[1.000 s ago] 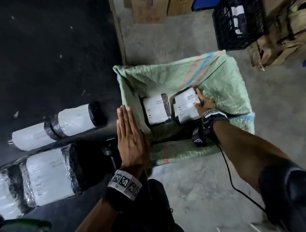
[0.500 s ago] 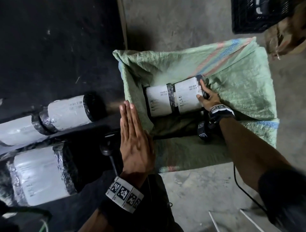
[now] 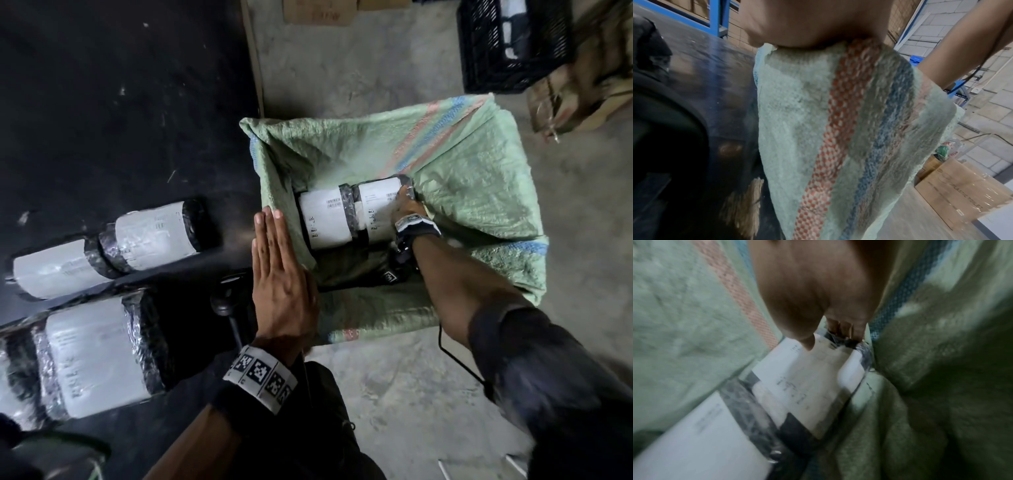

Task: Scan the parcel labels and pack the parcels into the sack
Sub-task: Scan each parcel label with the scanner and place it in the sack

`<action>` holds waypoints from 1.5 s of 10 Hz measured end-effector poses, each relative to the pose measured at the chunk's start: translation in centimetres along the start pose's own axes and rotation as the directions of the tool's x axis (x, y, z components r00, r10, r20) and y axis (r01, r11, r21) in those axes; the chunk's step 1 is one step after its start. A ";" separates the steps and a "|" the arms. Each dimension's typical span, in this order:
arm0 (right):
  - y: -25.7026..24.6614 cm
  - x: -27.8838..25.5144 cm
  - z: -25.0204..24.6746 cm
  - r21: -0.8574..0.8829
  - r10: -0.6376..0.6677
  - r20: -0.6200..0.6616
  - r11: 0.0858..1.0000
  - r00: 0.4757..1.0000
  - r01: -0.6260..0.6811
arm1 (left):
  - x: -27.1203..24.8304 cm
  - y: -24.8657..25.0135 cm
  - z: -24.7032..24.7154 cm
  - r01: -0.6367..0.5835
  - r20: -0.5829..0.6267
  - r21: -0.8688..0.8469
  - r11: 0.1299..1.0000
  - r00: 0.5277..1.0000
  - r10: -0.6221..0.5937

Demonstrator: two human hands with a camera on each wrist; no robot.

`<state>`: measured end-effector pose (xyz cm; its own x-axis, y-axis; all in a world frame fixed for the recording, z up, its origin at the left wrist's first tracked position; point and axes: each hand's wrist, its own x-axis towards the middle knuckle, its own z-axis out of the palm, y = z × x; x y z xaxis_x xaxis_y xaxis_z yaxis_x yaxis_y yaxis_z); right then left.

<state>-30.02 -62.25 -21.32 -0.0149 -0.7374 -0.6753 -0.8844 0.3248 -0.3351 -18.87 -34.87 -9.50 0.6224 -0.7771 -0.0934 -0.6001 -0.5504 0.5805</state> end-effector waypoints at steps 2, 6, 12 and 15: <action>-3.7 -6.0 -2.9 -0.377 -0.050 0.081 0.923 0.996 0.077 | -0.2 0.5 -0.7 0.035 0.009 0.022 0.999 0.999 -0.035; -8.5 -20.7 -8.3 -0.225 -0.520 -0.034 0.836 0.854 0.500 | 0.6 0.9 -6.5 -0.022 0.024 0.181 0.983 1.000 0.018; -5.8 -39.9 5.5 -0.112 -0.880 0.195 0.418 0.433 0.901 | -12.9 -12.9 -19.1 0.129 -0.384 0.027 0.991 0.917 -0.109; -1.2 -38.9 12.7 -0.449 -0.685 0.294 0.517 0.667 0.729 | -21.7 -25.5 -20.3 0.471 -0.404 -0.079 0.878 0.790 -0.460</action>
<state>-22.45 -26.42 -2.98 0.7331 -0.5397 -0.4139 -0.6772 -0.6356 -0.3707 -6.89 2.27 -5.88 0.9713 -0.2376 -0.0144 -0.1941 -0.8257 0.5296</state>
